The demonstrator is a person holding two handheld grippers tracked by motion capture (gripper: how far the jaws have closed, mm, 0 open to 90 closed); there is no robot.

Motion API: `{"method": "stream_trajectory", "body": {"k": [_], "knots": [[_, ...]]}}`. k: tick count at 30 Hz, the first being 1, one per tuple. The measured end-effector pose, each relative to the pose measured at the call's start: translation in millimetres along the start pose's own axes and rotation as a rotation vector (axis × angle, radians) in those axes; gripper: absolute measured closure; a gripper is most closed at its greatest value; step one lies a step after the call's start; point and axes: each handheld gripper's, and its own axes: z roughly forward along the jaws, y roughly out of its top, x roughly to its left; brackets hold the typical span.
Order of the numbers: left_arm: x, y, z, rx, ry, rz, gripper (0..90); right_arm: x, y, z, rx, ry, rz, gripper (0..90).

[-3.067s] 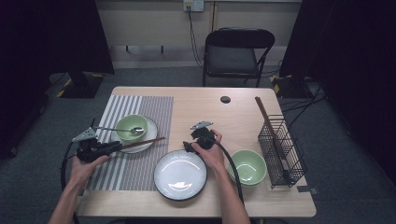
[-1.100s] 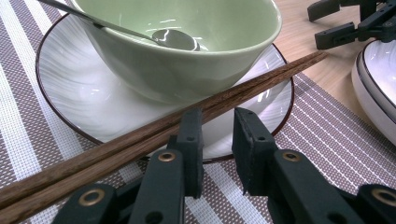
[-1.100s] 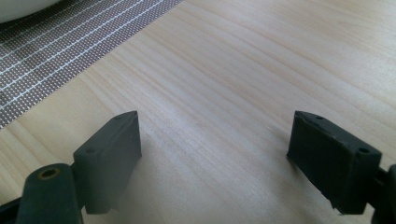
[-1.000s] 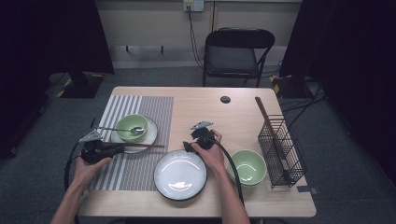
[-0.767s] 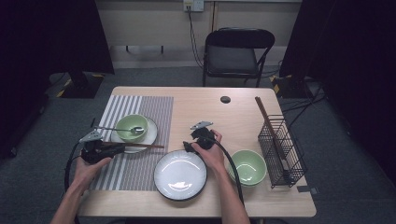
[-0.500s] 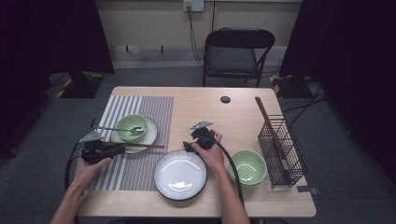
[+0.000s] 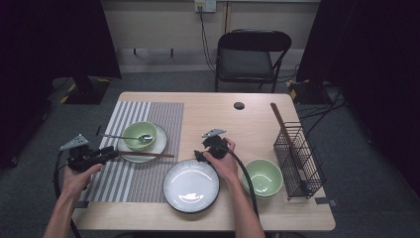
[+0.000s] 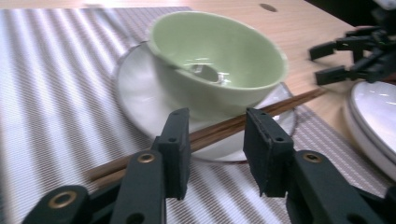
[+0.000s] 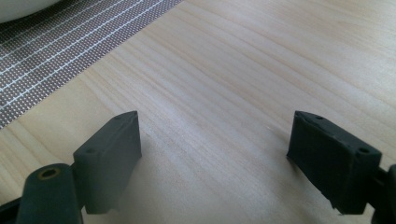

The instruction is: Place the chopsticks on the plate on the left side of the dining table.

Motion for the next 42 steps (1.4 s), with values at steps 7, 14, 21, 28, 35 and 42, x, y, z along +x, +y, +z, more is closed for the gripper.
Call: {"method": "stream_trajectory", "body": {"k": [7, 14, 21, 28, 35, 42], "knots": [[15.0, -3.7, -15.1, -0.014, 0.024, -0.03, 39.5, 0.0, 0.0, 0.0, 0.0, 0.0, 0.0, 16.3], [22.6, -15.1, -13.3, 0.03, 0.089, -0.041, 25.8, 0.0, 0.0, 0.0, 0.0, 0.0, 0.0, 16.3], [20.7, -15.8, -1.1, 0.079, 0.118, -0.021, 24.2, 0.0, 0.0, 0.0, 0.0, 0.0, 0.0, 16.2], [17.8, -18.2, 8.9, 0.11, 0.12, 0.0, 24.4, 0.0, 0.0, 0.0, 0.0, 0.0, 0.0, 16.3], [14.6, -18.9, 14.1, 0.121, 0.112, 0.012, 23.8, 0.0, 0.0, 0.0, 0.0, 0.0, 0.0, 16.3], [17.4, -18.7, 12.7, 0.109, 0.132, -0.007, 24.2, 0.1, 0.0, 0.0, 0.0, 0.0, 0.001, 16.3]]}}
